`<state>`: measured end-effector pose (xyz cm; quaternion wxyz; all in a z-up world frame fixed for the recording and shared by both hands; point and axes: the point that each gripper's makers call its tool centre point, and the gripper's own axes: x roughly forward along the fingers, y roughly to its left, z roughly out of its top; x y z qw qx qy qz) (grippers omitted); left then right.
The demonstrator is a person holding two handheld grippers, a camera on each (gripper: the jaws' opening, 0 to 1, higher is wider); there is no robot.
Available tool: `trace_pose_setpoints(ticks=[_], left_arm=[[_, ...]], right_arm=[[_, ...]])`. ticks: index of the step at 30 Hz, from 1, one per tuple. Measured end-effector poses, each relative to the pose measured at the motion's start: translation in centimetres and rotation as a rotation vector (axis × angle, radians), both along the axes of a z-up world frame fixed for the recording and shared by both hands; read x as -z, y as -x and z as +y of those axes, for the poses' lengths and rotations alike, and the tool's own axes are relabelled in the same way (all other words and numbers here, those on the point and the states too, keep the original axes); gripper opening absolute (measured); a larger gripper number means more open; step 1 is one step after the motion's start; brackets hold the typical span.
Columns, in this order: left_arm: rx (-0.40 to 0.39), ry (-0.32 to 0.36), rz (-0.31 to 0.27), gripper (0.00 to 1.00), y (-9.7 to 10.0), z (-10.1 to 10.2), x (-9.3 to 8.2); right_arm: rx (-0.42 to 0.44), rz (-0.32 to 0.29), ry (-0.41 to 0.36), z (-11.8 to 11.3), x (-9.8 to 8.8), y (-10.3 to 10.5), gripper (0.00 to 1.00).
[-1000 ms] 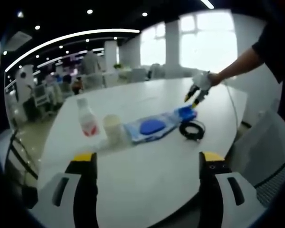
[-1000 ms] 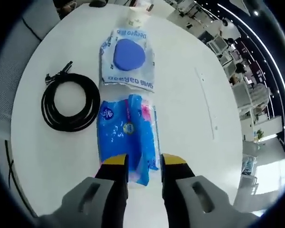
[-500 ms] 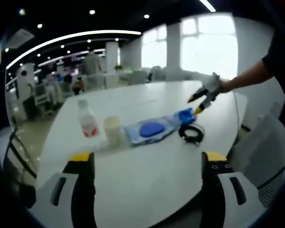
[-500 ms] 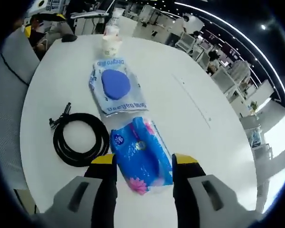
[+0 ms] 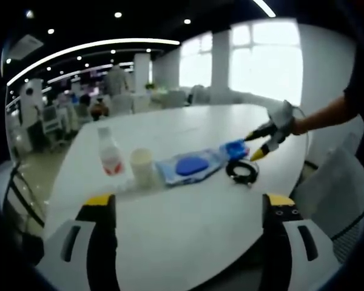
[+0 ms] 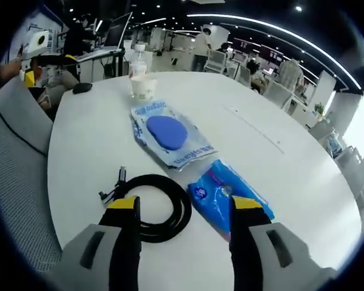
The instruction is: Arrange the tabletop items into an orderly group along one side of the table until the central work area is clear of visible clutter.
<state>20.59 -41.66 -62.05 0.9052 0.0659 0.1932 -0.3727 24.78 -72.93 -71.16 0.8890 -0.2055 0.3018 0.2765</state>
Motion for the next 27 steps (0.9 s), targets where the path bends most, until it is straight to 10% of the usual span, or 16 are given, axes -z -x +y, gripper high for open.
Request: trace_pose_setpoints(ticks=[27], left_arm=[[0.020, -0.026, -0.015, 1.00, 0.4, -0.6, 0.4]], right_arm=[[0.071, 0.066, -0.160, 5.8, 3.1, 1.9, 0.47]])
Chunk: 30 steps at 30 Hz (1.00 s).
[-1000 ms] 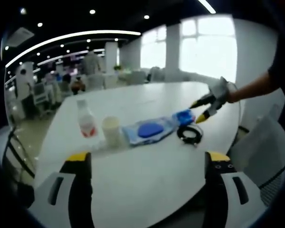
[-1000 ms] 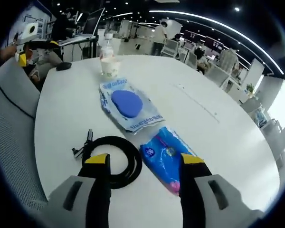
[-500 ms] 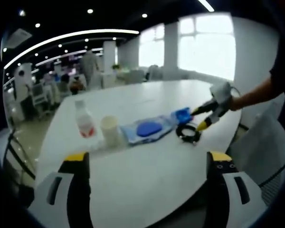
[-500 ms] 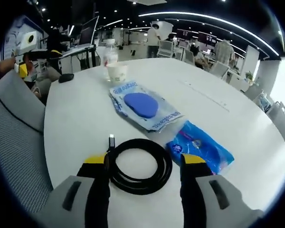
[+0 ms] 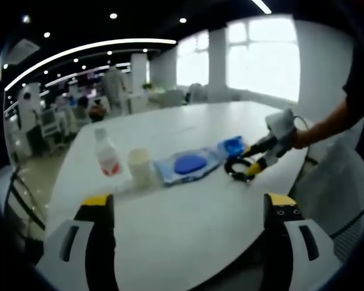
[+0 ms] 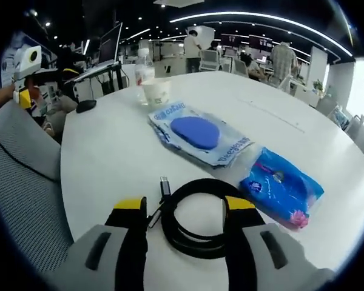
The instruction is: Arrange the tabletop items into an orderly group along one side of the table until the central work area is clear of visible clutter.
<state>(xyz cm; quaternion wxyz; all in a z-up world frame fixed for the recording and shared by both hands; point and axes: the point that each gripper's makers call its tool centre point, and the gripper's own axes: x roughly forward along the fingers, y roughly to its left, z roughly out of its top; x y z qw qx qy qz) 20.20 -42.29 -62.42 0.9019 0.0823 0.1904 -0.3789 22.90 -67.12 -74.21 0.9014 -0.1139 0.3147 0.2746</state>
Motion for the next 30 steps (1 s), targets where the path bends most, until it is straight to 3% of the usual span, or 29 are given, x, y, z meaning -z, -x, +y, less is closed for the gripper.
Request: trace_pose_setpoints(ticks=[8, 19, 30], left_arm=[[0.006, -0.010, -0.002, 1.00, 0.1, 0.0, 0.2], [0.005, -0.012, -0.002, 0.98, 0.1, 0.1, 0.3], [0.009, -0.019, -0.005, 0.98, 0.2, 0.1, 0.3]], right_arm=[[0.066, 0.047, -0.055, 0.5, 1.1, -0.1, 0.32], [0.061, 0.086, -0.054, 1.7, 2.3, 0.2, 0.15], [0.054, 0.077, -0.054, 2.0, 2.3, 0.0, 0.14]])
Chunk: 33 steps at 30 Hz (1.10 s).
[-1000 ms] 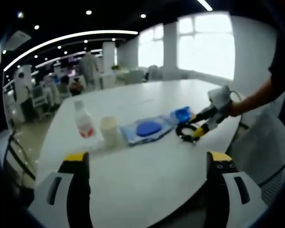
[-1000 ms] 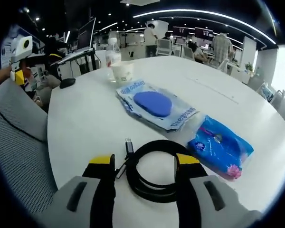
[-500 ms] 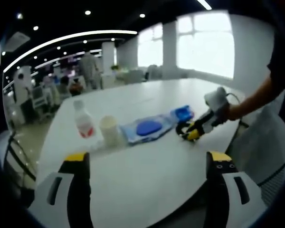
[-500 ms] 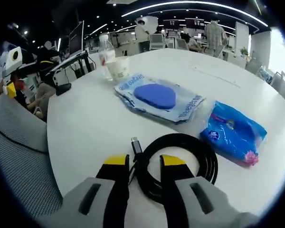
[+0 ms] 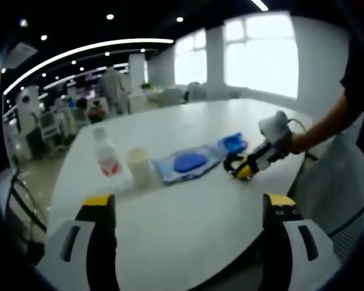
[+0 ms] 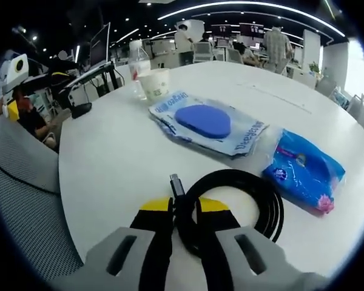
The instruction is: Arrange the tabletop items into an orderly group along one side of the table until the central work area is clear of visible clutter.
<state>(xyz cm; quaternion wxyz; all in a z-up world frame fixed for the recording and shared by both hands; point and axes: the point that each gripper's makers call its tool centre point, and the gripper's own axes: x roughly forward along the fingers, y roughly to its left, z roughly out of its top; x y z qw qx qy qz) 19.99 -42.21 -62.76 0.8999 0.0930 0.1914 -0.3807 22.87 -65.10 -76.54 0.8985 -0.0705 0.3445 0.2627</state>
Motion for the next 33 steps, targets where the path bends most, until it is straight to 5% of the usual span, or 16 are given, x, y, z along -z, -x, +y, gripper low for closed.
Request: trace_pose_setpoints(ticks=[8, 21, 25, 33], left_arm=[[-0.001, 0.010, 0.004, 0.98, 0.0, 0.0, -0.1], [-0.020, 0.055, 0.010, 0.99, -0.2, -0.1, -0.6], [-0.023, 0.062, 0.011, 1.00, -0.3, 0.0, -0.7], [-0.037, 0.057, 0.028, 1.00, -0.4, 0.3, -0.4]], right_arm=[[-0.017, -0.013, -0.001, 0.5, -0.3, 0.0, 0.17], [-0.028, -0.082, -0.022, 0.8, -4.1, 1.2, 0.40], [0.049, -0.082, -0.107, 0.2, -5.7, 1.9, 0.48], [0.093, -0.138, -0.081, -1.9, -8.1, 3.5, 0.69]])
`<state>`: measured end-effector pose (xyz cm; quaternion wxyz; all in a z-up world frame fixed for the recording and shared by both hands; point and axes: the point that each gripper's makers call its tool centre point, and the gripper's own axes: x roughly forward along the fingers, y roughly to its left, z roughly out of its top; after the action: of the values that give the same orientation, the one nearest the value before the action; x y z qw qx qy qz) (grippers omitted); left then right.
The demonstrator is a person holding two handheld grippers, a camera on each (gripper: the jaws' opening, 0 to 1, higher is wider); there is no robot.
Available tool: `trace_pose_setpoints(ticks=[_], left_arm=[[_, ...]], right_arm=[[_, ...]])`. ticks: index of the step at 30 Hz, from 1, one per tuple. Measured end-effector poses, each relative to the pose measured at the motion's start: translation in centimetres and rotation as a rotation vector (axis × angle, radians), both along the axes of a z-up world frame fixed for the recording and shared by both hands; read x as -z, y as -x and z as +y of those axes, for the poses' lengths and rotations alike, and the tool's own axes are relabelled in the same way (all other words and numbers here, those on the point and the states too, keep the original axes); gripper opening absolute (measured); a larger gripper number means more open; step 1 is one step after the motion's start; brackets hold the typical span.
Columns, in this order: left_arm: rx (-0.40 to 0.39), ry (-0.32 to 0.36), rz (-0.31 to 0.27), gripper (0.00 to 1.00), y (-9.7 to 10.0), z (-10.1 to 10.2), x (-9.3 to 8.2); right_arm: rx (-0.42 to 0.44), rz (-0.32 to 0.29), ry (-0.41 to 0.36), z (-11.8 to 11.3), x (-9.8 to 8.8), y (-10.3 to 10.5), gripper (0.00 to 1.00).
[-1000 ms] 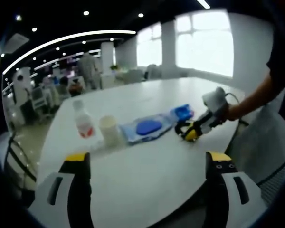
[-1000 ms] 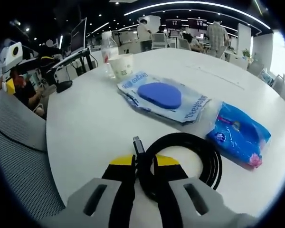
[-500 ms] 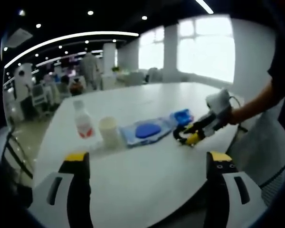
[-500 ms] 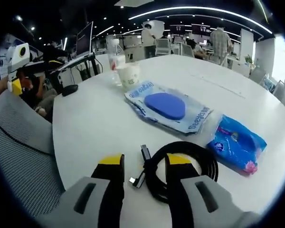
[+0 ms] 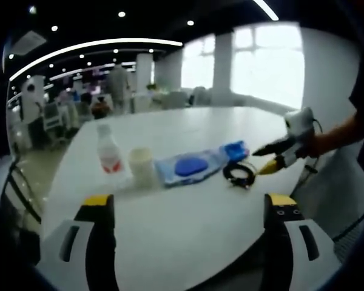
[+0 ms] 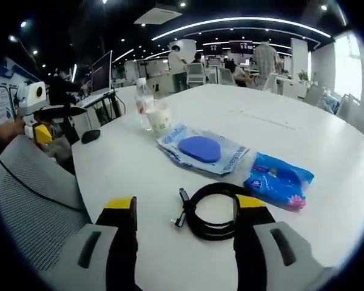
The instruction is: Arrange the tabletop items into an orderly group along one side of the table until the central work area is clear of visible clutter.
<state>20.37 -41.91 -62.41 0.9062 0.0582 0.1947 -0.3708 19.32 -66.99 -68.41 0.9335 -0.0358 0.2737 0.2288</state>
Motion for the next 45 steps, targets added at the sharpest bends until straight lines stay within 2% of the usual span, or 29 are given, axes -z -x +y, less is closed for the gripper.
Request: trace_pose_setpoints(ticks=[4, 7, 17, 20, 26, 38, 45], left_arm=[[0.012, -0.011, -0.001, 1.00, 0.2, -0.2, 0.1], [-0.005, 0.031, 0.013, 1.00, -0.1, -0.1, -0.2], [-0.002, 0.023, 0.031, 1.00, 0.1, -0.1, 0.3], [0.000, 0.020, 0.028, 1.00, 0.1, -0.1, 0.3], [-0.002, 0.008, 0.025, 1.00, 0.2, 0.0, 0.3], [0.001, 0.002, 0.016, 1.00, 1.3, 0.0, -0.5], [-0.009, -0.001, -0.022, 1.00, 1.1, 0.1, -0.6]], right_arm=[[0.040, -0.025, 0.029, -1.2, -1.0, 0.7, 0.81], [0.085, -0.007, -0.018, -1.6, -1.6, 1.7, 0.83], [0.102, -0.039, 0.040, -2.3, -2.4, 3.7, 1.00], [0.096, -0.069, 0.069, -2.5, -3.0, 4.2, 1.00], [0.105, -0.090, 0.081, -2.4, -3.4, 5.2, 1.00], [0.160, -0.089, 0.065, -3.4, -3.5, 5.7, 1.00], [0.184, -0.091, 0.061, -3.7, -3.3, 5.7, 1.00]])
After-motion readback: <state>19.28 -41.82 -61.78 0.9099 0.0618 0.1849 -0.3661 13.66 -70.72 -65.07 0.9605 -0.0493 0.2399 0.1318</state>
